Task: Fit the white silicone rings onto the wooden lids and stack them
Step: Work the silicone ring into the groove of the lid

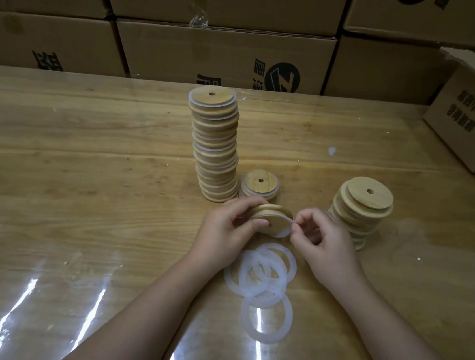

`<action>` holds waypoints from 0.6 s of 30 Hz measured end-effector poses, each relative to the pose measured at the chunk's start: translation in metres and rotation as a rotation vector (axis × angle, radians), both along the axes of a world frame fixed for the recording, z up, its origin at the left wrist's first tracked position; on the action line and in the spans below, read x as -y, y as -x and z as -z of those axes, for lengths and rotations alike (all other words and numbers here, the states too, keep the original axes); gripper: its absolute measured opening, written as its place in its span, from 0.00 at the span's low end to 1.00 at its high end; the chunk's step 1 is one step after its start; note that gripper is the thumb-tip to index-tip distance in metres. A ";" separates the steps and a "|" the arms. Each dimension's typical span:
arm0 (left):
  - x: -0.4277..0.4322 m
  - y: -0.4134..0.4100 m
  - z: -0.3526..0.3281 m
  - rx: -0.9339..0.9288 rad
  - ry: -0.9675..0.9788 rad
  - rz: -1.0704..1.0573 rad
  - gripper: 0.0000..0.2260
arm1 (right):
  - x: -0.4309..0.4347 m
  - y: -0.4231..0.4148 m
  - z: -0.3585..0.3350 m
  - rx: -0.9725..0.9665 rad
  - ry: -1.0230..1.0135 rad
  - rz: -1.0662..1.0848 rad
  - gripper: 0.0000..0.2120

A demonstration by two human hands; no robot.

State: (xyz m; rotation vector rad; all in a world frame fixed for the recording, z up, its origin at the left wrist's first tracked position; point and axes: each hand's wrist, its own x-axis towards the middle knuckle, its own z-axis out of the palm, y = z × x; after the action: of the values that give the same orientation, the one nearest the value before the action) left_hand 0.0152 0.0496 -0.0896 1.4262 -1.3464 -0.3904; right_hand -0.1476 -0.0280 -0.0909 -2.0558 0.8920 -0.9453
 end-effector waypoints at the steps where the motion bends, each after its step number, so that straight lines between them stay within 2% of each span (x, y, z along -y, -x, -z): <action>1: 0.000 0.000 -0.001 -0.017 -0.006 0.007 0.12 | 0.000 0.000 0.000 -0.005 0.006 0.001 0.06; 4: -0.001 -0.001 -0.003 -0.091 -0.053 0.024 0.14 | 0.000 0.000 0.001 -0.014 -0.017 -0.017 0.07; 7: 0.000 -0.001 -0.002 -0.175 -0.118 0.030 0.10 | 0.000 0.000 0.001 -0.021 -0.060 -0.037 0.06; 12: -0.001 0.003 -0.003 -0.212 -0.146 0.042 0.09 | 0.001 0.000 0.000 -0.041 -0.049 -0.031 0.06; 16: -0.001 0.004 -0.001 -0.014 -0.082 0.036 0.10 | -0.001 0.000 0.000 0.002 -0.026 -0.048 0.07; 18: -0.001 0.003 0.000 -0.018 -0.062 0.025 0.08 | -0.001 0.000 -0.001 0.025 -0.016 -0.045 0.06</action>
State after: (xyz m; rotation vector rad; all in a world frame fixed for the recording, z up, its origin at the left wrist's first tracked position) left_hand 0.0120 0.0507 -0.0894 1.4551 -1.3486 -0.4638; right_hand -0.1478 -0.0268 -0.0903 -2.0377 0.8339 -0.9346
